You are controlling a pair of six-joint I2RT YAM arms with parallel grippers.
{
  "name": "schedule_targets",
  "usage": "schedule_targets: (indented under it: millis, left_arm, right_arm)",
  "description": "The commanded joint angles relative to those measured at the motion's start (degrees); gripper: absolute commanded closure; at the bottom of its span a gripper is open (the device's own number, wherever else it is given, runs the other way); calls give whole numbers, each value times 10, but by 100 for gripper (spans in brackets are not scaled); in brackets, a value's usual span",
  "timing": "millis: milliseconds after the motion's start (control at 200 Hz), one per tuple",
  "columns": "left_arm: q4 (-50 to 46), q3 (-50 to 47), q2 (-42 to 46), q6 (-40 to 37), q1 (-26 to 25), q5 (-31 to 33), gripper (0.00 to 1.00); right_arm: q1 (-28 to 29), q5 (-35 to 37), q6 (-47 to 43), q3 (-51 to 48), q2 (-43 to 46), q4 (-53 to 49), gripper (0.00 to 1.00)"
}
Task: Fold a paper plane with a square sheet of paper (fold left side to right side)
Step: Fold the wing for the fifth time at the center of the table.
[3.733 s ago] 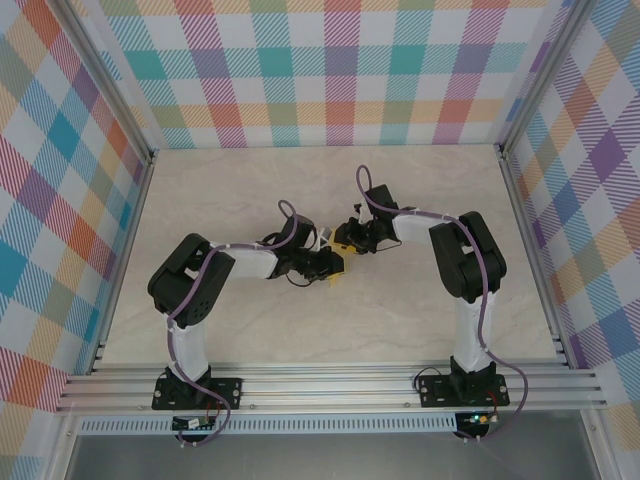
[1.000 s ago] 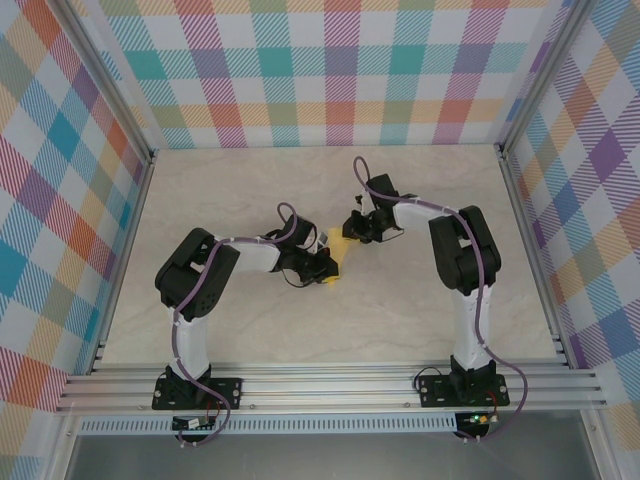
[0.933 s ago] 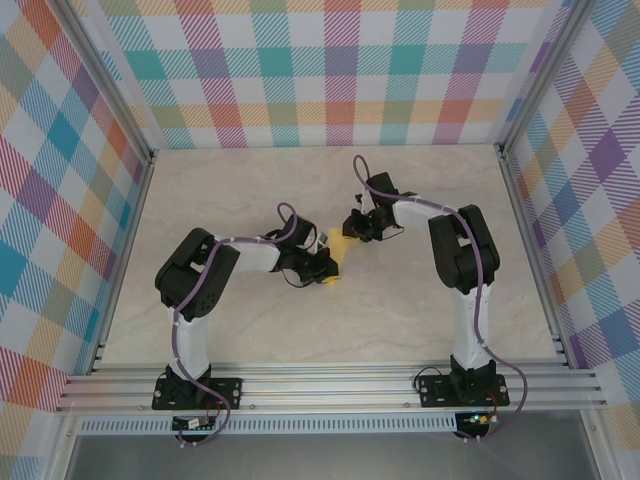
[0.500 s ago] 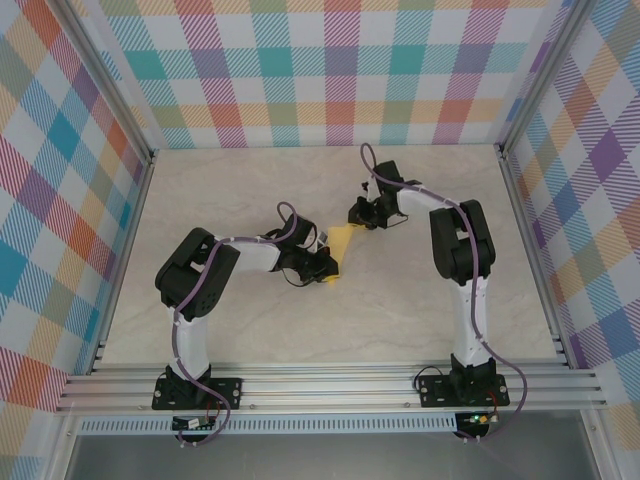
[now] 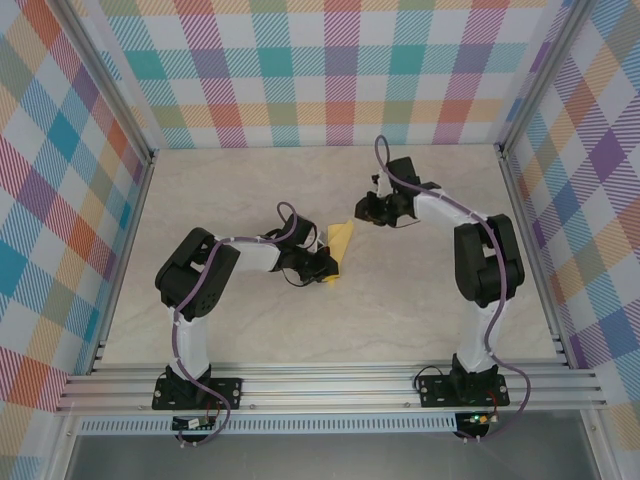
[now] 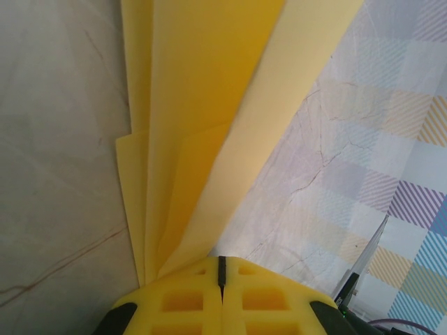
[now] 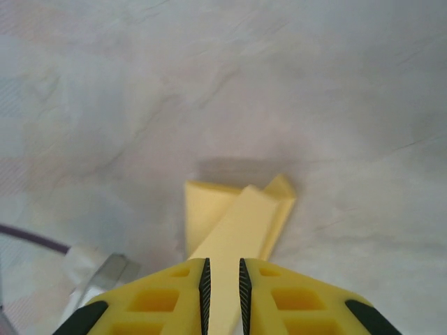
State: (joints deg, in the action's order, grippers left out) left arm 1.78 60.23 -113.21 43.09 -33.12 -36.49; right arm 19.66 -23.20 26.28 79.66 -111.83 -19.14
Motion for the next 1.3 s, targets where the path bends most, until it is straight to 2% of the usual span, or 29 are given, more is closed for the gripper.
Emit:
schedule_targets:
  millis: [0, 105, 345, 830, 1295]
  left_arm:
    - [-51, -12, -23, 8, 8, 27, 100]
    - [-59, -12, -21, 5, 8, 26, 100]
    - [-107, -11, -5, -19, 8, 23, 100]
    - [-158, -52, 40, -46, 7, -18, 100]
    - [-172, -66, 64, -55, 7, -19, 100]
  right_arm:
    - [37, -36, 36, -31, -15, 41, 81]
    - [56, -27, 44, -12, -58, 31, 81]
    - [56, 23, 34, 41, -121, -37, 81]
    - [55, 34, 25, 55, -146, -62, 81]
    - [55, 27, 23, 65, -151, -65, 81]
